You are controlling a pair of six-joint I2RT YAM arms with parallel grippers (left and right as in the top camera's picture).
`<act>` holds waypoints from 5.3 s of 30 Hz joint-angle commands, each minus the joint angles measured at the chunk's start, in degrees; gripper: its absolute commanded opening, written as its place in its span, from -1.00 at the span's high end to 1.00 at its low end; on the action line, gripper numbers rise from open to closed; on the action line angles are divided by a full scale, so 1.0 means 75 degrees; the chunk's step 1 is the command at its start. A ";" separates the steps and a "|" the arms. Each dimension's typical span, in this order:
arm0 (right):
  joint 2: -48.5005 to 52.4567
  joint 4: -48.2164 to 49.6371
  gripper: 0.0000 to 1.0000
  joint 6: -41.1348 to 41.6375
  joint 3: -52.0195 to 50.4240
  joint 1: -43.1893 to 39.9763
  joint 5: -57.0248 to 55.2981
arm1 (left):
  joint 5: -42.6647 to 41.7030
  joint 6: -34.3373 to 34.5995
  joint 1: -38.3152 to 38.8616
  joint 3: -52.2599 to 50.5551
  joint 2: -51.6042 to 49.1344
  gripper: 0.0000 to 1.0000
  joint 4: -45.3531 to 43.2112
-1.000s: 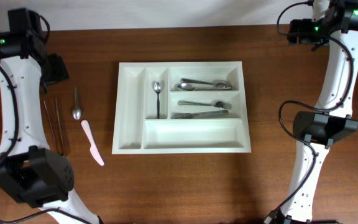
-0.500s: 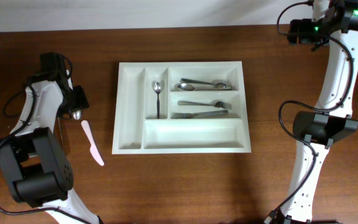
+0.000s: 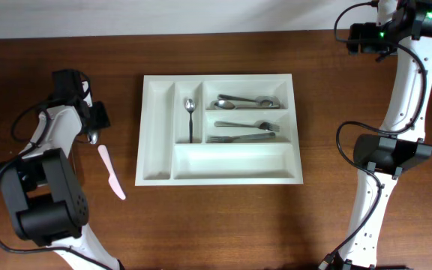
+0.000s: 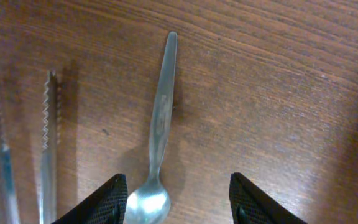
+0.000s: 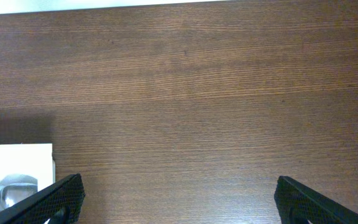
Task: Pack container
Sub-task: 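Move the left gripper to the small teaspoon and grasp it, then place the teaspoon into the narrow left-middle compartment with the left gripper, then grasp the pink plastic knife with the left gripper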
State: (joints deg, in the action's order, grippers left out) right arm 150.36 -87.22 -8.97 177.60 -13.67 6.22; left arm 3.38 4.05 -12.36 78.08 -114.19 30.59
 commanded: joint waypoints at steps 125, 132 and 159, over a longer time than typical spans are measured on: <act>-0.0140 -0.0003 -0.98 0.0064 0.0058 0.0017 -0.0067 | 0.0248 0.2722 0.0901 -0.1906 0.1556 -0.94 0.2308; -0.0140 -0.0003 -0.98 0.0064 0.0058 0.0020 -0.0067 | 0.0239 0.2713 0.0825 -0.2865 0.1556 -0.69 0.1093; -0.0140 -0.0003 -0.97 0.0064 0.0058 0.0017 -0.0067 | 0.0239 0.2014 0.0833 -0.1466 0.2323 0.96 0.1078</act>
State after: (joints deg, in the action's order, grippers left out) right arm 150.36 -87.22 -8.97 177.60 -13.67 6.22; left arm 4.91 20.58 -6.02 64.18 -100.44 38.06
